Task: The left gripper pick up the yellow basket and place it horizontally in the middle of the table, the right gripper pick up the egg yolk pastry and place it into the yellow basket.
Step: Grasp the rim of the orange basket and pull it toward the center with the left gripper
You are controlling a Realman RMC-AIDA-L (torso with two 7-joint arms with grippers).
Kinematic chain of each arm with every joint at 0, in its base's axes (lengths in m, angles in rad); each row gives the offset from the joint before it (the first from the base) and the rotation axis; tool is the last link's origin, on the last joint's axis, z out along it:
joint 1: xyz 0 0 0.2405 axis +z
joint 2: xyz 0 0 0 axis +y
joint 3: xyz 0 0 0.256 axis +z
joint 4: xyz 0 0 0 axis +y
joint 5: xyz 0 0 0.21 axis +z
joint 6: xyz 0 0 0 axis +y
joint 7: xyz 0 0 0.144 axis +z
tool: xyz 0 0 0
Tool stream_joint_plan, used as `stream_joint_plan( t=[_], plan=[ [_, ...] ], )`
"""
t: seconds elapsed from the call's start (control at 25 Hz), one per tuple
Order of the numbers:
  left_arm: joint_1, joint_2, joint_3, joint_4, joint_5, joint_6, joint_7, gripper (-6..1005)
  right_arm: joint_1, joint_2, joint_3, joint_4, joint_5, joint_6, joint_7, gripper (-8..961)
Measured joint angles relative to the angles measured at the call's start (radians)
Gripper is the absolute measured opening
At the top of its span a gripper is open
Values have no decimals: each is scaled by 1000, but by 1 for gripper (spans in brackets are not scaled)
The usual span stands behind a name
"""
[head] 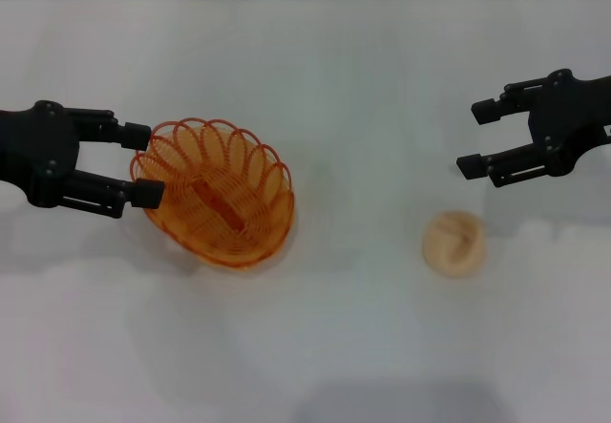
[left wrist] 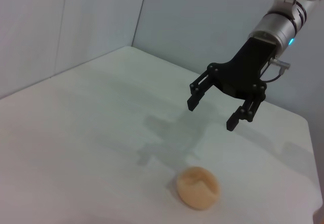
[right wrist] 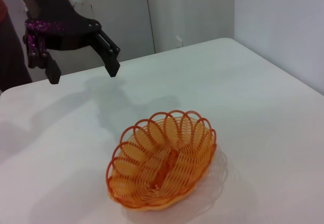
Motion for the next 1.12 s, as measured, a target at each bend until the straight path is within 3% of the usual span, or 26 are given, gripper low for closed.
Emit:
stream_joint_plan(
  t=[0.84, 0.92, 1.12],
  plan=[
    [-4, 1, -10, 0, -3, -9, -5, 890, -3, 2, 0, 0, 0, 5, -1, 768],
    [-7, 7, -17, 3, -3, -14, -14, 891, -3, 2, 0, 0, 3, 10, -2, 769],
    [-26, 55, -27, 7, 13, -45, -55, 891, -2, 2, 0, 1, 7, 16, 0, 768]
  ],
)
